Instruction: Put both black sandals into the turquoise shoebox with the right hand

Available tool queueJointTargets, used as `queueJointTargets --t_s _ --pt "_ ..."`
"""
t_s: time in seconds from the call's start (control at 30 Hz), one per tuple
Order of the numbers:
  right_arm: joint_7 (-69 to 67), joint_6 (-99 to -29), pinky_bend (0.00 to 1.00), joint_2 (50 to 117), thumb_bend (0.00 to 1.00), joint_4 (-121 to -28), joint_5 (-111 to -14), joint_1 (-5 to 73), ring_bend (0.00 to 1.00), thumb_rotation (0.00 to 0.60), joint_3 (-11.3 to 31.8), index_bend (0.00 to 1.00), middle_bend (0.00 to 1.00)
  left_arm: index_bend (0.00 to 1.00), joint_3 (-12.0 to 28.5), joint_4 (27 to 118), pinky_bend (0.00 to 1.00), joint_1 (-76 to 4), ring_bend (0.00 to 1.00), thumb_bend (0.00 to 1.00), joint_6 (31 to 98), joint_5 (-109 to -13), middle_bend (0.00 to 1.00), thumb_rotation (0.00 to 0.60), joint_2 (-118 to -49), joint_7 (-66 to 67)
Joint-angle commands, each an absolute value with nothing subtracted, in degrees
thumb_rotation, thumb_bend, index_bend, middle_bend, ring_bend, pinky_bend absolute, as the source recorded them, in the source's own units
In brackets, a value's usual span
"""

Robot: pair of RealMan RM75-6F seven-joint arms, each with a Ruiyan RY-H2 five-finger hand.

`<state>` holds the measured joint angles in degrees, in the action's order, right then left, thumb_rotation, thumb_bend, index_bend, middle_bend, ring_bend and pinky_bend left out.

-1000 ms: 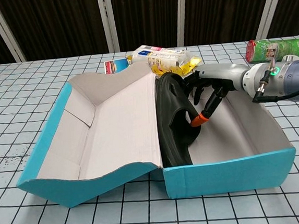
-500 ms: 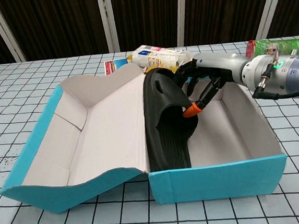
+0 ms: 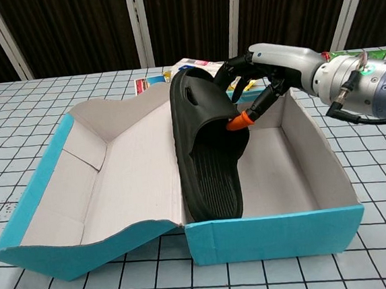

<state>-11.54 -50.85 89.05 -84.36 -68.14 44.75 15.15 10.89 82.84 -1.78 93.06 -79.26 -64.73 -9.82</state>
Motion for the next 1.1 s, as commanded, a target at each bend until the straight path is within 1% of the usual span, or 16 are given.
queueJointTargets --t_s 0.03,0.13,0.23,0.4,0.63,0.73,0.77,0.93,1.0,1.1 --pt "-12.0 -51.1 0.0 89.1 0.56 -84.2 -68.7 44.6 0.35 0.6 15.2 0.77 0.66 0.15 10.9 82.8 0.13 -1.8 0.03 0.37 93.0 -79.2 0.06 0.6 -64.7 -9.9" --pt "-12.4 -51.0 0.0 88.9 0.56 -84.4 -68.9 44.6 0.35 0.6 15.2 0.77 0.66 0.15 10.9 82.8 0.13 -1.8 0.03 0.37 93.0 -79.2 0.06 0.6 -64.7 -10.0" --pt "-12.5 -50.9 0.0 88.7 0.56 -84.7 -69.0 44.6 0.38 0.6 15.3 0.77 0.66 0.15 11.0 82.8 0.13 -1.7 0.03 0.37 93.0 -79.1 0.06 0.6 -64.7 -10.0" --pt "-11.9 -50.3 0.0 88.2 0.56 -85.2 -68.6 44.7 0.46 0.6 15.3 0.77 0.66 0.15 11.0 82.8 0.13 -1.7 0.03 0.37 93.0 -79.1 0.06 0.6 -64.7 -10.1" --pt "-11.1 -49.9 0.0 87.9 0.56 -85.7 -68.0 44.9 0.56 0.6 15.3 0.77 0.66 0.15 11.0 82.8 0.13 -1.7 0.03 0.37 93.0 -79.0 0.06 0.6 -64.6 -10.2" --pt "-10.5 -49.7 0.08 87.8 0.56 -85.9 -67.7 45.0 0.62 0.6 15.3 0.77 0.66 0.15 11.1 82.8 0.13 -1.7 0.03 0.37 93.0 -79.0 0.06 0.6 -64.6 -10.3" --pt "-10.3 -49.7 0.12 87.8 0.56 -85.9 -67.7 45.0 0.64 0.6 15.3 0.77 0.66 0.15 11.1 82.8 0.13 -1.7 0.03 0.37 93.0 -79.0 0.06 0.6 -64.6 -10.3" --pt "-10.2 -49.5 0.3 87.7 0.56 -86.3 -67.6 45.2 0.65 0.6 15.4 0.77 0.66 0.15 11.1 82.8 0.13 -1.6 0.03 0.37 93.0 -79.0 0.06 0.6 -64.6 -10.3" --pt "-10.1 -49.5 0.39 87.7 0.56 -86.2 -67.6 45.2 0.66 0.6 15.4 0.77 0.66 0.15 11.1 82.8 0.13 -1.6 0.03 0.37 92.9 -78.9 0.06 0.6 -64.6 -10.2" --pt "-9.8 -49.8 0.46 87.8 0.56 -86.2 -67.6 45.1 0.69 0.6 15.4 0.77 0.66 0.15 11.1 82.9 0.13 -1.6 0.03 0.37 92.9 -78.9 0.06 0.6 -64.6 -10.2"
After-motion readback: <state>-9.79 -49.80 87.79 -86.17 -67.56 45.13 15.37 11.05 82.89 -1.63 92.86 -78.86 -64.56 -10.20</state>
